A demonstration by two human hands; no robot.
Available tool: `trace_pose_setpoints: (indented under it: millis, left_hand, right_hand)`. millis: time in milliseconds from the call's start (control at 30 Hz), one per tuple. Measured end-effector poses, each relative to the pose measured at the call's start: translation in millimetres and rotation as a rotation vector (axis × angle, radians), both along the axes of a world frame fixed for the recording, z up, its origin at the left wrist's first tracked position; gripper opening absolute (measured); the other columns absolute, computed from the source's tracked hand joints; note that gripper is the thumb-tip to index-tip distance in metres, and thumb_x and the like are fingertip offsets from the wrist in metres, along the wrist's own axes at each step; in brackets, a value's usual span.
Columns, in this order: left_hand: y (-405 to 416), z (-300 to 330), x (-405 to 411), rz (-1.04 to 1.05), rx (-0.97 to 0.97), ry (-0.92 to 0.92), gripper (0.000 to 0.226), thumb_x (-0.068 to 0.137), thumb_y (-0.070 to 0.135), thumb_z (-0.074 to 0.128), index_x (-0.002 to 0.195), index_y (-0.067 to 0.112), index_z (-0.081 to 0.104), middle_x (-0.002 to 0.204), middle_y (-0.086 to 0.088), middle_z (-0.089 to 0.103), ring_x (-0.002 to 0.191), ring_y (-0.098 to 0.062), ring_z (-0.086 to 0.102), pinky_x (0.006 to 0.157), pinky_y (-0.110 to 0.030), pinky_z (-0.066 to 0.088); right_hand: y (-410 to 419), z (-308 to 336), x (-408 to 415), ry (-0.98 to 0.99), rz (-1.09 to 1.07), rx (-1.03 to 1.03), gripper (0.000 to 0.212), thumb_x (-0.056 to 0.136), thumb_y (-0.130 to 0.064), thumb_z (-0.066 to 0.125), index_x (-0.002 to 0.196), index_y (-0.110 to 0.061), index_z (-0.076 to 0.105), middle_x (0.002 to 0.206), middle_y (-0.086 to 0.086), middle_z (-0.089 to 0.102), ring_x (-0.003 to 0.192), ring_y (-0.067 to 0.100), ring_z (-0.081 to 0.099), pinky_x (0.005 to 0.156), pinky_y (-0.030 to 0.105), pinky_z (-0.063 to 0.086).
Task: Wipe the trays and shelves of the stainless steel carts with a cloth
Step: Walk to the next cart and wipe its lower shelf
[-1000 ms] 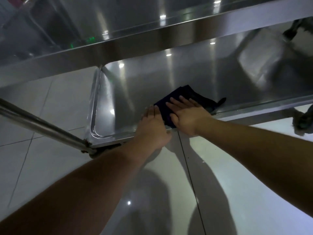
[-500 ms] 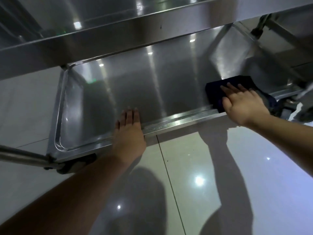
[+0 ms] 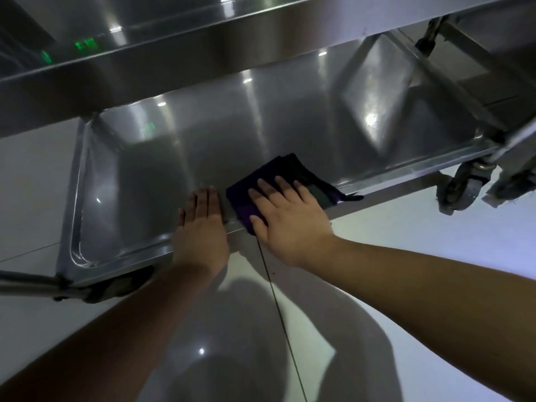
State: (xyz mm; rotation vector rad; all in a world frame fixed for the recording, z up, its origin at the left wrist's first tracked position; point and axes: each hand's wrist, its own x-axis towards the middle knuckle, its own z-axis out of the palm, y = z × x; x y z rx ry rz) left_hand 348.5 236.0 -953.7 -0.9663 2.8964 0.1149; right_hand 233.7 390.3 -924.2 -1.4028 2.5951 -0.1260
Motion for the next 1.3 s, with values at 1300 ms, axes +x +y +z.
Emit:
trace_pose_setpoints:
  millis: [1300]
  left_hand:
    - [-1,2,-9,0.002,-0.02,-0.021,0.107,0.077,0.016,0.077,0.164,0.011,0.015,0.171,-0.013,0.016,0.157,-0.037,0.017,0.124,-0.052,0.02]
  right_hand:
    - [159,7,-244,-0.019,-0.788,0.181,0.064,0.105,-0.044,0.022,0.165,-0.021,0.016,0.173,0.009,0.012,0.156,0.04,0.015,0.126,0.049,0.014]
